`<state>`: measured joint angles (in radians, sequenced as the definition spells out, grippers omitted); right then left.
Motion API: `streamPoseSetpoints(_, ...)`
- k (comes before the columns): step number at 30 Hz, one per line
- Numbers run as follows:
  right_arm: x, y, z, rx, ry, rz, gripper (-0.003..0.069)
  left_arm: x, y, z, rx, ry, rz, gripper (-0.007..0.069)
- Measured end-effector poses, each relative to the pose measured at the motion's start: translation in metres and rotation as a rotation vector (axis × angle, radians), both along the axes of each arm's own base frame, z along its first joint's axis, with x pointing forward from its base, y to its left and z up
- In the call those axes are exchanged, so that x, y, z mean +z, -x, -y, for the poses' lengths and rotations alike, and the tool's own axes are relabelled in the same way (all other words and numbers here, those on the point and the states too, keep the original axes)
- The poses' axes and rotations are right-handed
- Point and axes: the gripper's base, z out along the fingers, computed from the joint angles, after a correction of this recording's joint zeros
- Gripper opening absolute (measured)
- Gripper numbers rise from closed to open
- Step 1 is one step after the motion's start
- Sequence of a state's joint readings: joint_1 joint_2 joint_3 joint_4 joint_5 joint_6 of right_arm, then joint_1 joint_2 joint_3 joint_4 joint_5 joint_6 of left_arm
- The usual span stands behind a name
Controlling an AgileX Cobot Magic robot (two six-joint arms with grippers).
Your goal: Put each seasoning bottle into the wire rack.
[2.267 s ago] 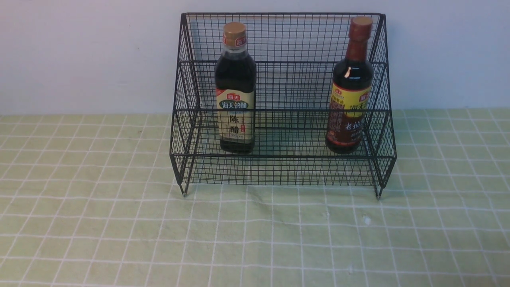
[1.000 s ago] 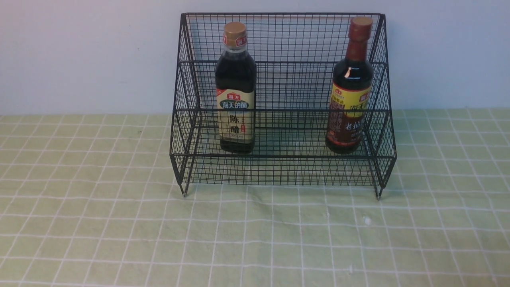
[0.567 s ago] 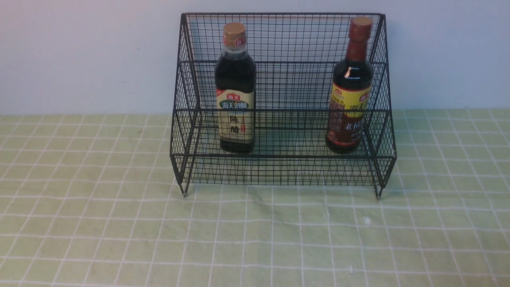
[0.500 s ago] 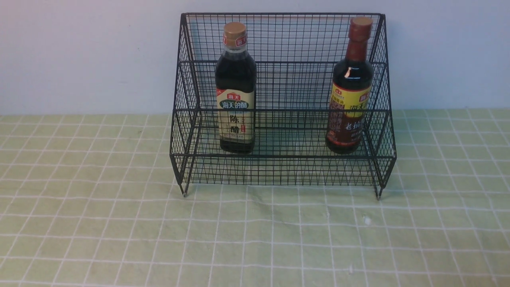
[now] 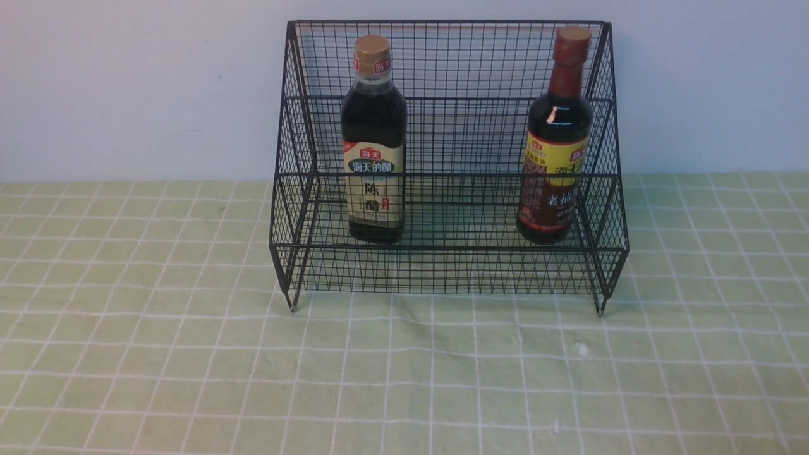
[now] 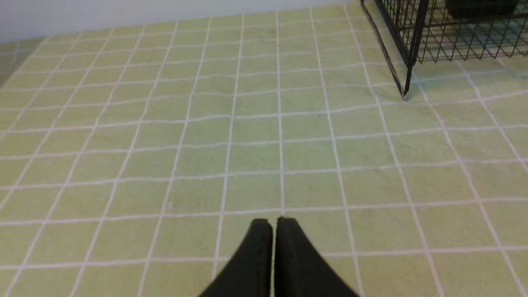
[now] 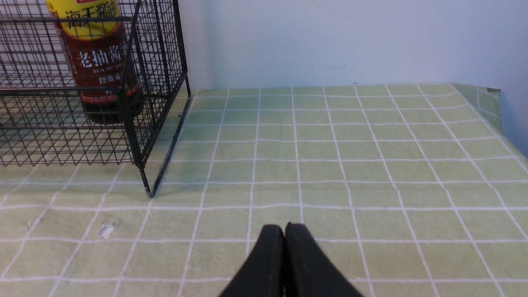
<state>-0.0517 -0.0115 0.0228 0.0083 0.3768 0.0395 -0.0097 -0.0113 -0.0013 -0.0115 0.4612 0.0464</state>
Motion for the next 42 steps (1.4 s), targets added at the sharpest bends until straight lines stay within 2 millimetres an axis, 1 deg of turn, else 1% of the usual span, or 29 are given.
streamPoseSetpoints(2,0.0,0.0,0.0,0.0,0.0,0.0,-0.0012,-0.0037,-0.0007,-0.0001,0.001,0.0,0.0,-0.0006)
streamPoseSetpoints(10,0.0,0.0,0.0,0.0,0.0,0.0,-0.0012,-0.0028,-0.0016,0.0024,-0.067,-0.03,0.028,-0.0006)
streamPoseSetpoints(42,0.0,0.0,0.0,0.0,0.0,0.0,-0.0012,-0.0029,-0.0018,0.0025,-0.068,-0.025,0.031,-0.0006)
